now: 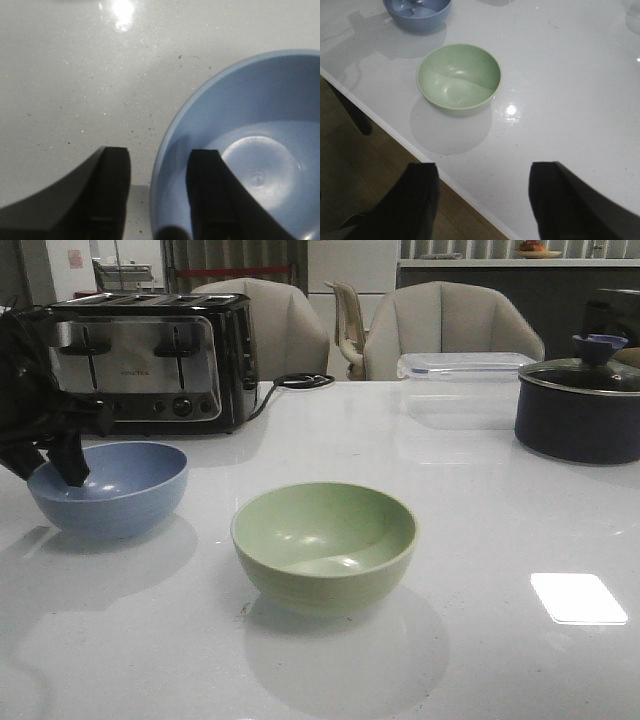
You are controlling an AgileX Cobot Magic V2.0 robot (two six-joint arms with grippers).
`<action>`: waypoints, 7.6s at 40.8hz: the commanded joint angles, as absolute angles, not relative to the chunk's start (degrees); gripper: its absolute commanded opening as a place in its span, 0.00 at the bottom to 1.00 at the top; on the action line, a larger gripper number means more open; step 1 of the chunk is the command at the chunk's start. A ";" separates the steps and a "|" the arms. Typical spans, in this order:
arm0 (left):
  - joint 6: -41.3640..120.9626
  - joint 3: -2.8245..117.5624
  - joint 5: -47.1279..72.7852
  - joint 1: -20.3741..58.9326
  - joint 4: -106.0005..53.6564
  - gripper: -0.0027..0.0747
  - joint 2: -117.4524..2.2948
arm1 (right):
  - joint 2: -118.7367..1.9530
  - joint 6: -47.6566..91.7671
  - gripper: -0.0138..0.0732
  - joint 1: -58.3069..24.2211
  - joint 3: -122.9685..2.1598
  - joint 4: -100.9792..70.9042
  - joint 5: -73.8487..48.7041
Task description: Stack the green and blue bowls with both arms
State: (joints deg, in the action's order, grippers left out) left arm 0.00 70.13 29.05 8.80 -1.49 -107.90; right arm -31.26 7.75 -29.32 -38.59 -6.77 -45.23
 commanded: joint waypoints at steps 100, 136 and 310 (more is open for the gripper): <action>15.32 82.36 44.10 31.07 -20.98 0.67 -95.09 | -31.37 8.13 0.73 -29.37 -40.16 -6.62 -41.08; 20.26 46.24 43.28 31.07 -16.75 0.67 -37.57 | -31.37 8.13 0.73 -29.37 -40.16 -6.62 -41.03; 0.00 -0.66 -4.43 2.23 -0.91 0.16 1.23 | -4.15 8.13 0.21 -3.76 -9.66 -4.12 -12.86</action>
